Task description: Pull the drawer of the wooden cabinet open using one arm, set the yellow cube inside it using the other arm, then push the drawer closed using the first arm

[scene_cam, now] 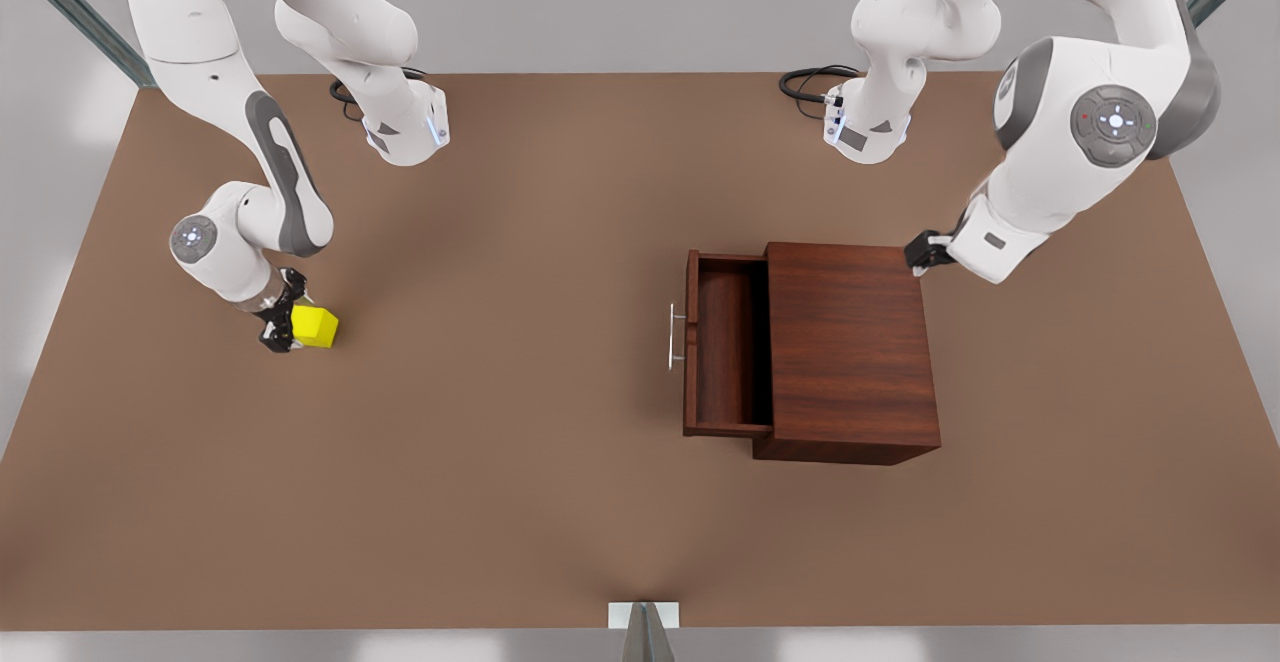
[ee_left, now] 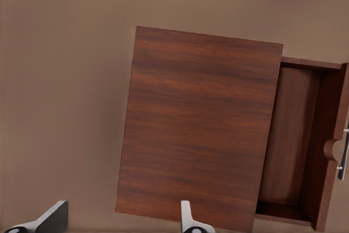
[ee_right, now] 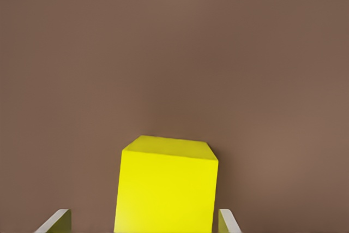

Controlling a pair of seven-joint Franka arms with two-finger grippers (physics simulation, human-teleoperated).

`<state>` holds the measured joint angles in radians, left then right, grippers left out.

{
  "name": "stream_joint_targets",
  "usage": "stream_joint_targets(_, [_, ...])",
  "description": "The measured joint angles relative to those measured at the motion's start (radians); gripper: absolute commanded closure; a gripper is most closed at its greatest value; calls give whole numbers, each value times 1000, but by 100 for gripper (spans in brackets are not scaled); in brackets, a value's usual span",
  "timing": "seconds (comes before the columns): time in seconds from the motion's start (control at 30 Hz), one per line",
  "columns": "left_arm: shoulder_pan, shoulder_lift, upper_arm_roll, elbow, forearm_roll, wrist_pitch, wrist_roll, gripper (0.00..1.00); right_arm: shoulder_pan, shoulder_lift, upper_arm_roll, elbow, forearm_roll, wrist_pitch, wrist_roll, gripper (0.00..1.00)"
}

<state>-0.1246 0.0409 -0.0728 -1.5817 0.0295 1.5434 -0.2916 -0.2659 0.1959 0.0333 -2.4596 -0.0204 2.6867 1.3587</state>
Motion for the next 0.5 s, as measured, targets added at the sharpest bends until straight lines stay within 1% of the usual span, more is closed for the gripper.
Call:
stream_joint_targets(0.17, [67,2,0,1,0,0,24,0,-9,28,0,-3,-35,21,0,0])
stream_joint_targets(0.2, [72,21,1,40,-2,1,28,0,-15,30,0,-3,-46,24,0,0])
stream_joint_targets(0.23, [71,61,2,98,-3,1,33,0,-18,33,0,-3,-55,26,0,0])
stream_joint_targets(0.3, [46,99,7,149,-3,1,43,0,-20,46,0,-3,-72,33,0,0])
stream_joint_targets(0.4, [15,112,7,165,-3,2,58,0,-20,71,0,-3,-96,47,1,0])
stream_joint_targets(0.5, [15,116,8,169,-3,2,70,0,-19,90,0,-1,-110,61,1,0])
